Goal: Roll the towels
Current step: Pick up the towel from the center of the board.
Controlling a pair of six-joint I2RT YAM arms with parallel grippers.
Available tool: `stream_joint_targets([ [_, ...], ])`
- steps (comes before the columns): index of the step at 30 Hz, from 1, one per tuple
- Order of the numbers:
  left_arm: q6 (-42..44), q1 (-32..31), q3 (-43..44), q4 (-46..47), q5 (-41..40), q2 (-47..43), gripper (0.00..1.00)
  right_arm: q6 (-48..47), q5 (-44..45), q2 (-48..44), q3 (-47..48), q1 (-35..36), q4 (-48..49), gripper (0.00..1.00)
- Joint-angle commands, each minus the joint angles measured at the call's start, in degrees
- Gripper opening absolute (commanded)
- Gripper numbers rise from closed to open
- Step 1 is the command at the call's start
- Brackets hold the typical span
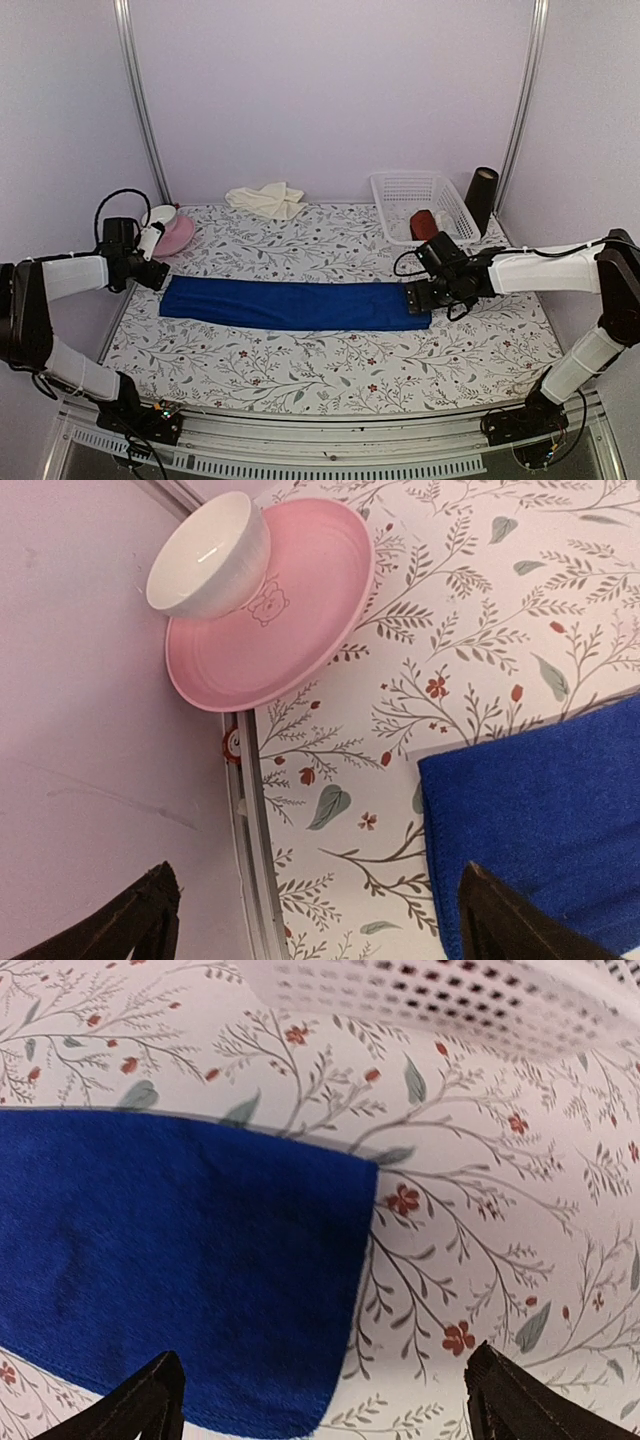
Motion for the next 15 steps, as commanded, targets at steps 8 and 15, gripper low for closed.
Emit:
stream_joint_targets([
  [8, -0.69, 0.58, -4.22, -0.51, 4.12, -7.9, 0.97, 9.63, -4.9, -11.09, -15.53, 0.39, 16.05, 0.99],
  [15, -1.06, 0.59, -4.67, -0.35, 4.32, -8.67, 0.97, 14.68, -6.16, -2.63, -14.13, 0.39, 18.81, 0.87],
])
